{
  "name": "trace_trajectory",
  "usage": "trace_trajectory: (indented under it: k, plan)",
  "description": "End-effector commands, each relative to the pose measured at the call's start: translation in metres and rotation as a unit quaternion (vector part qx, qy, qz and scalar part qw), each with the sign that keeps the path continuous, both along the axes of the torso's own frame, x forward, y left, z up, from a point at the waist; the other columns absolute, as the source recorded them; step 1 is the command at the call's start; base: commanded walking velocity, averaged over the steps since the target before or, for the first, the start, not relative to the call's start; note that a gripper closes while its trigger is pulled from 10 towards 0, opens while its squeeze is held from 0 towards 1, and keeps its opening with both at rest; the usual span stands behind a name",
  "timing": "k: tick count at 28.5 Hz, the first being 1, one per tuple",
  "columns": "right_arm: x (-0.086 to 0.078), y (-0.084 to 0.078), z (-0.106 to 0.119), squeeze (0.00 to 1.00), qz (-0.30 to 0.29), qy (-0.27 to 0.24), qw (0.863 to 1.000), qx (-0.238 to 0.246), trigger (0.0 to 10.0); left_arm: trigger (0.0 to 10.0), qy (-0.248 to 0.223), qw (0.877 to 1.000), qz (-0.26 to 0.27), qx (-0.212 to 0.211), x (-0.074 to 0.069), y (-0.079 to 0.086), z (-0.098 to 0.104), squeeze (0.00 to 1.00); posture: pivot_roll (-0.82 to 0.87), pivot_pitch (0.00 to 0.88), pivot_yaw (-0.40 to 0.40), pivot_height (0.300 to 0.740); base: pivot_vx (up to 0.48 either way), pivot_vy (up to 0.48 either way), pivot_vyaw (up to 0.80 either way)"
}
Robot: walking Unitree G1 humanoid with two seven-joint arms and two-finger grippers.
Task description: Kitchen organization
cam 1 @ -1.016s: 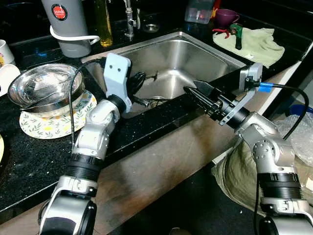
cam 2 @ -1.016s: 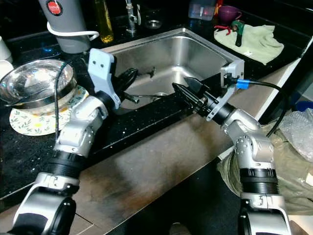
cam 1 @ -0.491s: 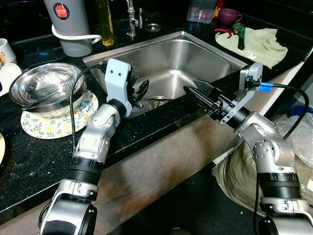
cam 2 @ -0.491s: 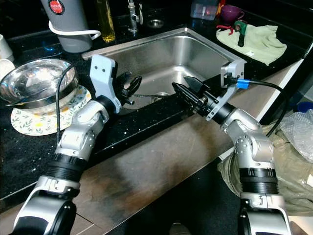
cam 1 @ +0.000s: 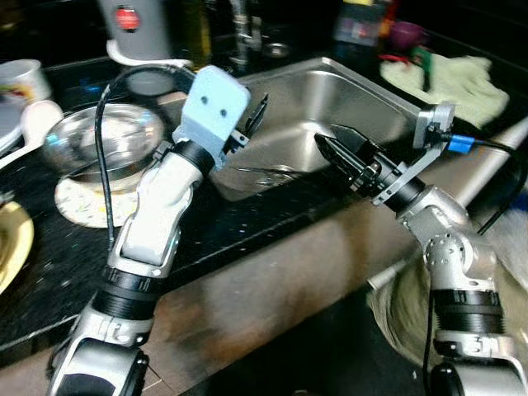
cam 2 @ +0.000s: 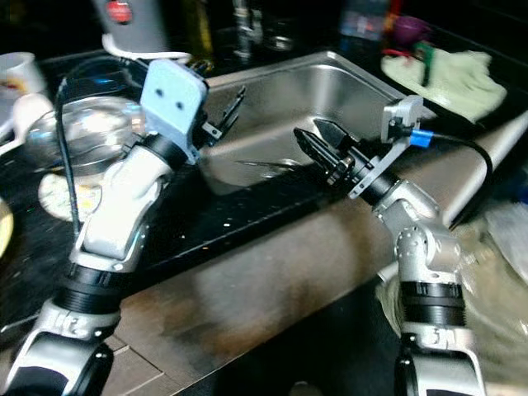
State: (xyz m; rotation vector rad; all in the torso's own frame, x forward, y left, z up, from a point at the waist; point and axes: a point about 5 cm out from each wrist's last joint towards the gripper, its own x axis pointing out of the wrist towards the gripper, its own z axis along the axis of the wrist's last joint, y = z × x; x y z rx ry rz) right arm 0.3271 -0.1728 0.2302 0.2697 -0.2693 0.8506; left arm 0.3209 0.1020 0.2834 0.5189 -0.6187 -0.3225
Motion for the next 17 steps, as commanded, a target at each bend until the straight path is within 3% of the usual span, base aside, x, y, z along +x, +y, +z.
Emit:
trace_trajectory:
  k: [1, 3, 8, 13, 17]
  plan:
    - [-0.001, 0.003, 0.002, 0.0, 0.012, -0.007, 1.0, 0.006, 10.0, 10.0, -0.035, 0.999, 0.019, 0.034, -0.008, -0.003, 0.005, 0.0, 0.03, 0.053, -0.011, 0.732, 0.0, 0.0, 0.8]
    - [-0.003, 0.006, 0.002, 0.0, 0.025, -0.006, 1.0, 0.009, 10.0, 10.0, -0.061, 0.996, 0.044, 0.047, -0.016, -0.003, 0.011, 0.0, 0.03, 0.053, -0.012, 0.732, 0.0, 0.0, 0.8]
    - [-0.004, 0.009, 0.001, 0.0, 0.039, -0.007, 0.999, 0.01, 10.0, 10.0, -0.068, 0.993, 0.084, 0.055, -0.023, 0.001, 0.006, 0.0, 0.03, 0.052, -0.012, 0.732, 0.0, 0.0, 0.8]
    - [-0.005, 0.01, 0.001, 0.0, 0.045, -0.007, 0.999, 0.008, 10.0, 10.0, -0.044, 0.994, 0.098, 0.033, -0.026, 0.009, -0.005, 0.0, 0.04, 0.051, -0.015, 0.732, 0.0, 0.0, 0.8]
    - [-0.003, 0.01, 0.001, 0.0, 0.042, -0.007, 0.999, 0.008, 10.0, 10.0, -0.003, 0.993, 0.12, -0.012, -0.023, 0.025, -0.021, 0.0, 0.04, 0.045, -0.015, 0.732, 0.0, 0.0, 0.8]
